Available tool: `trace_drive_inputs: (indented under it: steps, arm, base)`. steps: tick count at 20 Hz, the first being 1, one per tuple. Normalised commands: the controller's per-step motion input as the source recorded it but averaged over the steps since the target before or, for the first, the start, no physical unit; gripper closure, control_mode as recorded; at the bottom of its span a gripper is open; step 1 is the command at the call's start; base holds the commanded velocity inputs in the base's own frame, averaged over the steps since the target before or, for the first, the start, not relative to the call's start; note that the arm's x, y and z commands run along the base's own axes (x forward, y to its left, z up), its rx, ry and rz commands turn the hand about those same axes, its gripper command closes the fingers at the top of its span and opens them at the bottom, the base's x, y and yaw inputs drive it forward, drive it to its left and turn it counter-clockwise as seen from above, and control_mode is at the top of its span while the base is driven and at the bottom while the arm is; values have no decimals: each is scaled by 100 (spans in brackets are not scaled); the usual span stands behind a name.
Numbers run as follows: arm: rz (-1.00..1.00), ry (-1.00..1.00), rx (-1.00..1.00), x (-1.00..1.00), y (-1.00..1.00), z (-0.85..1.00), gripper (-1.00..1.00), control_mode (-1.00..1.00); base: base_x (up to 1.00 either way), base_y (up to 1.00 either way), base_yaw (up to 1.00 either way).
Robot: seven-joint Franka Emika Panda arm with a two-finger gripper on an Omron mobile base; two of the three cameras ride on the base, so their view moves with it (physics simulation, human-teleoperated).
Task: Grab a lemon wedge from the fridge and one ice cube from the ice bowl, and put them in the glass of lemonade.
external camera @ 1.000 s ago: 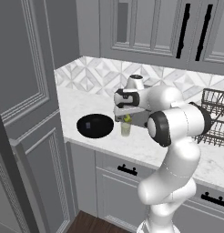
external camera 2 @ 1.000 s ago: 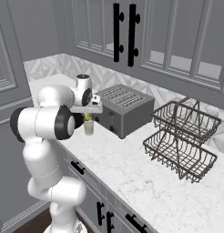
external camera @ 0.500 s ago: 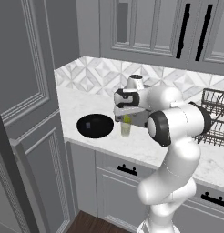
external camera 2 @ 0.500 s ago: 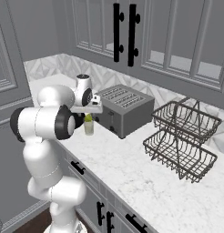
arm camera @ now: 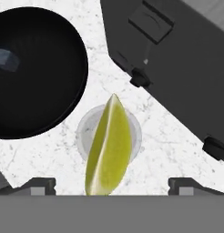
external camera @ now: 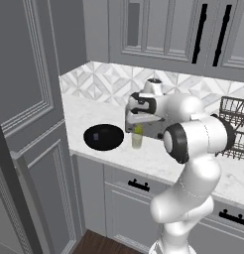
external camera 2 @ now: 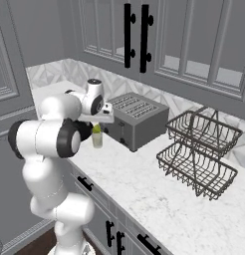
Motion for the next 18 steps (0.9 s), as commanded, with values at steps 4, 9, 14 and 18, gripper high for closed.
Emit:
trace_drive_inputs:
  steps: [4, 9, 14, 18]
  arm:
    - [0, -8, 9, -36, -11, 25, -100, -100]
    - [0, -16, 11, -53, -5, 30, -100, -100]
    - [0, -11, 12, -96, 0, 17, -100, -100]
    - [0, -2, 6, -100, 0, 10, -100, -100]
  base:
    - [0, 0, 0]
    - [0, 0, 0]
    - [0, 0, 0]
    - [0, 0, 0]
